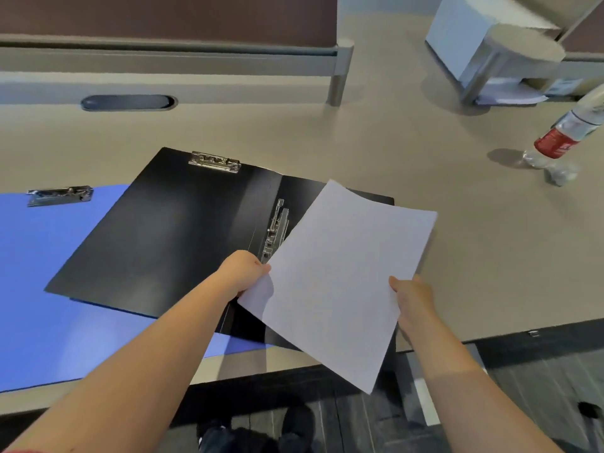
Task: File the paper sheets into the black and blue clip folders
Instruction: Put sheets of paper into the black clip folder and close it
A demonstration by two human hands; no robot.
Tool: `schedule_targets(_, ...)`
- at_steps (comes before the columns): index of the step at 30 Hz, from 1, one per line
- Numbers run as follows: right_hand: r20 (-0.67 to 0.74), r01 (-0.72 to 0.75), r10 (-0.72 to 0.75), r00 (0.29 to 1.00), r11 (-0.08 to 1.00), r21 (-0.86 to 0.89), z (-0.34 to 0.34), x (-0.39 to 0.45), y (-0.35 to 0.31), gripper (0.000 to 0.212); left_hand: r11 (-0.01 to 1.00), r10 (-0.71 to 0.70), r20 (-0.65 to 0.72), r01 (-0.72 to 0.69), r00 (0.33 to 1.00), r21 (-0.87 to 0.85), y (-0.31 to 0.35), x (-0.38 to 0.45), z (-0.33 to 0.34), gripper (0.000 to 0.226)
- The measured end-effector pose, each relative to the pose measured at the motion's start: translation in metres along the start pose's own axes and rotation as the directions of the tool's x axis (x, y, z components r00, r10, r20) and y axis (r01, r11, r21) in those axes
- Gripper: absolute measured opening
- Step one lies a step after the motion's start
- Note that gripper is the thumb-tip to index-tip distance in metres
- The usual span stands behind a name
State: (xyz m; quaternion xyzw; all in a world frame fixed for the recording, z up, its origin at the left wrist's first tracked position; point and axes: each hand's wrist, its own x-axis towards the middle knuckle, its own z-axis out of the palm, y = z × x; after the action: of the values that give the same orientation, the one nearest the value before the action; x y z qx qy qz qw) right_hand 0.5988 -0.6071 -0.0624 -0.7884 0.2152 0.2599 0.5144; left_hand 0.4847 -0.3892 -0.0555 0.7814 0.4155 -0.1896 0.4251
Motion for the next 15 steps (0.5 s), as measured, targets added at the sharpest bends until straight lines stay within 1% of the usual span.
schedule_targets(2,0.035,0.025,-0.025,0.999,1.000,-0.009,0.002,0.006,-0.005,0.033,0.999,-0.012,-0.052,0.015,0.999,0.043,-0.002,0.003,0.002,0.024)
schedule_targets(4,0.058,0.040,-0.039,0.998,0.999,-0.016,0.005,0.012,-0.010,0.027,0.994,-0.030,-0.092,0.039,0.995,0.098,-0.004,0.005,0.003,0.030)
schedule_targets(6,0.061,0.073,-0.071,0.996,0.997,-0.028,0.009,0.018,-0.014,0.023,0.989,-0.041,-0.107,0.055,0.993,0.138,-0.007,0.007,0.005,0.033)
schedule_targets(10,0.080,0.179,-0.171,0.982,0.977,-0.117,0.014,0.028,-0.021,0.022,0.979,-0.059,-0.105,0.078,0.993,0.190,-0.008,0.005,0.008,0.027)
schedule_targets(13,0.133,0.239,-0.219,0.967,0.958,-0.161,0.016,0.031,-0.031,0.031,0.977,-0.069,-0.078,0.083,0.995,0.196,-0.007,0.000,0.009,0.031)
schedule_targets(15,0.149,0.247,-0.221,0.964,0.950,-0.189,0.017,0.032,-0.034,0.035,0.978,-0.071,-0.061,0.082,0.996,0.194,-0.007,-0.002,0.007,0.029)
